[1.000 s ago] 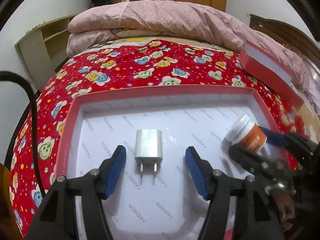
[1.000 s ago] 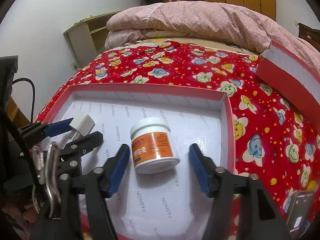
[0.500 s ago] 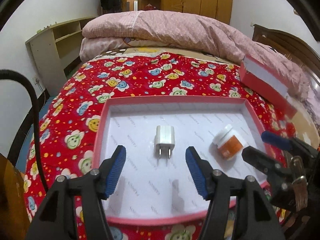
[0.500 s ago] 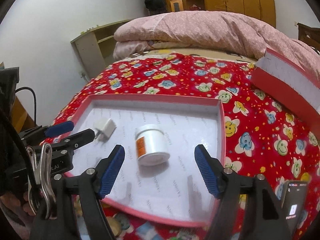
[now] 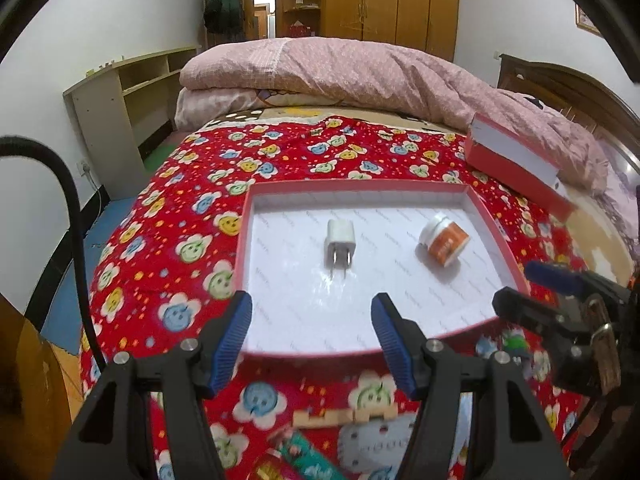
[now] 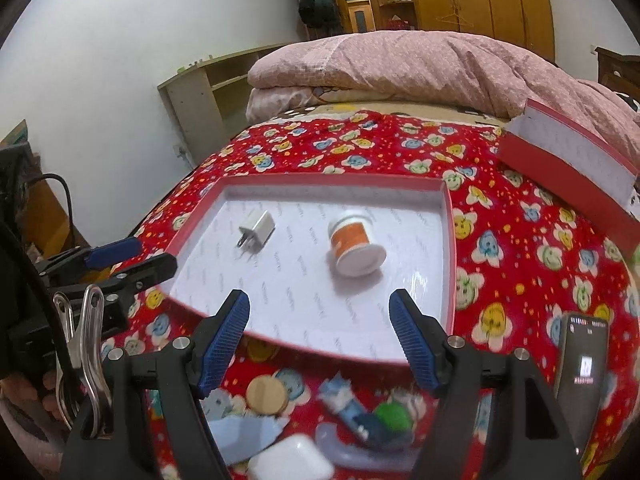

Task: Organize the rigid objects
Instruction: 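Withdraw both grippers from the tray back toward the remaining items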

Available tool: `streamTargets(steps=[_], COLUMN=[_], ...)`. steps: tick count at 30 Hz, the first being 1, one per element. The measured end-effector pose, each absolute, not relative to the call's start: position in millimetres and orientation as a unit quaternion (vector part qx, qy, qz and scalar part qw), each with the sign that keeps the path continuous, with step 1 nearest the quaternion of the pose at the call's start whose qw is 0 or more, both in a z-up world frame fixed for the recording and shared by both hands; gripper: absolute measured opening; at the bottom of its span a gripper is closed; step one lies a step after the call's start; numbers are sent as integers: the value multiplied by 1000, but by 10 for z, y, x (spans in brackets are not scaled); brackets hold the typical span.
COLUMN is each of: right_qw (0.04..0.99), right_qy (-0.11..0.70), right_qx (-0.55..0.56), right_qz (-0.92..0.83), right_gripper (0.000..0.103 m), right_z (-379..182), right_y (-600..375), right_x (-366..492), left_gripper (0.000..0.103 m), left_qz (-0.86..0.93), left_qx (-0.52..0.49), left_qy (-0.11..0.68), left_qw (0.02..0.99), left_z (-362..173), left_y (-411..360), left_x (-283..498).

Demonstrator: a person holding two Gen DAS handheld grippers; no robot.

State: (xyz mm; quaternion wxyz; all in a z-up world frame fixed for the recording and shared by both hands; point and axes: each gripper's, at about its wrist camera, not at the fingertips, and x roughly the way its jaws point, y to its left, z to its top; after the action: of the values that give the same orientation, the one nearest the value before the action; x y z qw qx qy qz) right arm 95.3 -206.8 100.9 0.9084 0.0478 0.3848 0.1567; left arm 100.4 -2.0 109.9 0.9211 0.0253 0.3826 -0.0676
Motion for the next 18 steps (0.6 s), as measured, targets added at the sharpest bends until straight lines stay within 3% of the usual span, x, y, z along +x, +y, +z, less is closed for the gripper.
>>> streamTargets(steps=[18], right_qw=[896], right_qy=[408], right_qx=[55], right_qz=[166], right_gripper=[74], right_z=[724], right_y=[-2046], right_x=[204], left_gripper=[66], left_qz=[-45], left_qx=[5], left_qy=[404], left_qw=[914], left_z=[745], left_y=[387], left_x=[284])
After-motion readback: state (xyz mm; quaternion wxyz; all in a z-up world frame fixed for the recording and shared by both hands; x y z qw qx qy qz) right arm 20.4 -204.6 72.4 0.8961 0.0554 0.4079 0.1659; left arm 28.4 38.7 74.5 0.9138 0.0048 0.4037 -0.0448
